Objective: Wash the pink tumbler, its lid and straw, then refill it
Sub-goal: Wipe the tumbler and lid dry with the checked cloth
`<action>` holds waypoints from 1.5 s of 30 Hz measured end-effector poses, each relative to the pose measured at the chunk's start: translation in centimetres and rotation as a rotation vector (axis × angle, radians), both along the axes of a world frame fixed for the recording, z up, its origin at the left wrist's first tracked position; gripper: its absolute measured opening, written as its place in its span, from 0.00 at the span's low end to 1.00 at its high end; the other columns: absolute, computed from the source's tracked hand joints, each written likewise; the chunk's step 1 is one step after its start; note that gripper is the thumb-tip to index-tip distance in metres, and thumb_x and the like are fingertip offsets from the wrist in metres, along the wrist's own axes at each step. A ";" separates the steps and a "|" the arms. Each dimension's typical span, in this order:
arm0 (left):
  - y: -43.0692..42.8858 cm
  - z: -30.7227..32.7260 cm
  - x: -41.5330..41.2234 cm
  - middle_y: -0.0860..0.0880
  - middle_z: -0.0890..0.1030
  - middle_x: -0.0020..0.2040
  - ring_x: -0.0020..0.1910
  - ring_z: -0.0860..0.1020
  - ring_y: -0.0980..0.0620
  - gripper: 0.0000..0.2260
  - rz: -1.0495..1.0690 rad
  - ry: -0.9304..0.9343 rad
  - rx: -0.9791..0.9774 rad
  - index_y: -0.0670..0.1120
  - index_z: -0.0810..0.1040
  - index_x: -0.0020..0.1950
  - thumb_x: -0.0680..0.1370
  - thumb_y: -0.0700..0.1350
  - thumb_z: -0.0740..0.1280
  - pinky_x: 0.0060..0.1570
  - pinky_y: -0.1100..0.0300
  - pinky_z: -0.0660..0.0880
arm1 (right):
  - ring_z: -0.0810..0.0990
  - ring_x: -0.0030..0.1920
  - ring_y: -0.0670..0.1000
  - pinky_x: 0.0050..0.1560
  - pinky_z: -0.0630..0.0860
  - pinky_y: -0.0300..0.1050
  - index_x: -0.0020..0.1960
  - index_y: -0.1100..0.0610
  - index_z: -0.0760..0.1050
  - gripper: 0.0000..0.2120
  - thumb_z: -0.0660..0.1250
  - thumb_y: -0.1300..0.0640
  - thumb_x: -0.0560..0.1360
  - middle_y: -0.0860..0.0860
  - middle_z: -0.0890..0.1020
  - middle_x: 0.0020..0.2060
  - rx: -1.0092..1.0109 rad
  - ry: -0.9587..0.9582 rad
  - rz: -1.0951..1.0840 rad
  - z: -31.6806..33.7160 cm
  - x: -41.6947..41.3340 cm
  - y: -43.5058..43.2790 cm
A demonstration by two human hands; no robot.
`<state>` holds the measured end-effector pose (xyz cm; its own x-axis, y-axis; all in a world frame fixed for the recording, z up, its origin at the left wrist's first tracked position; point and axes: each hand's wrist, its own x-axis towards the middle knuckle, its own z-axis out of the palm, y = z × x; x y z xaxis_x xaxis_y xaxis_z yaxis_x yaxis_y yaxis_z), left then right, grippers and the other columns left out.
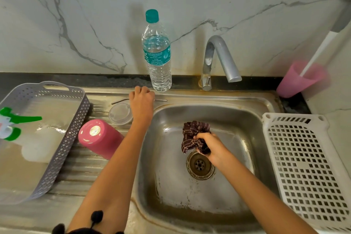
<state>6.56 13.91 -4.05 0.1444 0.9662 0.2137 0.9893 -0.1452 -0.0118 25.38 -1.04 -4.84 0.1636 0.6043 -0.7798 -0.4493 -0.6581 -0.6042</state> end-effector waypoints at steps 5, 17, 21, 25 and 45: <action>0.1 -0.3 -0.7 0.48 0.83 0.48 0.52 0.75 0.45 0.07 -0.117 0.110 0.023 0.49 0.85 0.48 0.71 0.42 0.75 0.51 0.50 0.71 | 0.81 0.52 0.60 0.48 0.77 0.50 0.58 0.62 0.74 0.16 0.68 0.67 0.71 0.60 0.82 0.49 -0.013 -0.015 -0.018 -0.3 0.5 -0.2; -1.3 2.8 -0.5 0.41 0.80 0.37 0.41 0.79 0.40 0.19 -0.304 0.082 0.356 0.40 0.79 0.52 0.65 0.26 0.64 0.64 0.43 0.73 | 0.80 0.50 0.57 0.42 0.77 0.47 0.61 0.61 0.73 0.18 0.69 0.66 0.71 0.60 0.81 0.52 0.035 0.023 -0.043 0.7 0.3 -1.0; -4.5 5.7 0.8 0.42 0.80 0.40 0.43 0.77 0.40 0.17 -0.384 -0.094 0.449 0.39 0.78 0.50 0.70 0.28 0.56 0.61 0.44 0.73 | 0.81 0.51 0.58 0.40 0.78 0.47 0.61 0.59 0.73 0.18 0.70 0.65 0.72 0.59 0.81 0.53 0.092 0.058 -0.056 2.1 0.1 -2.1; -8.9 6.7 2.4 0.44 0.81 0.46 0.47 0.72 0.47 0.11 -0.502 -0.381 0.368 0.41 0.79 0.52 0.73 0.29 0.67 0.47 0.57 0.70 | 0.81 0.48 0.56 0.39 0.76 0.47 0.55 0.56 0.75 0.12 0.67 0.67 0.74 0.58 0.82 0.51 0.189 0.110 -0.087 3.9 0.4 -4.1; -19.8 5.7 9.3 0.52 0.84 0.48 0.49 0.81 0.57 0.09 -0.239 -1.296 -0.298 0.48 0.83 0.51 0.78 0.36 0.67 0.51 0.66 0.76 | 0.82 0.54 0.50 0.54 0.79 0.44 0.60 0.54 0.77 0.12 0.68 0.54 0.77 0.53 0.84 0.52 0.599 -0.176 -0.066 7.7 1.2 -8.5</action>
<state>15.89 -5.91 1.68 0.1702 0.9791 0.1112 0.2153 -0.1471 0.9654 26.59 -9.56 2.81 0.3108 0.9124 -0.2665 -0.3373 -0.1562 -0.9284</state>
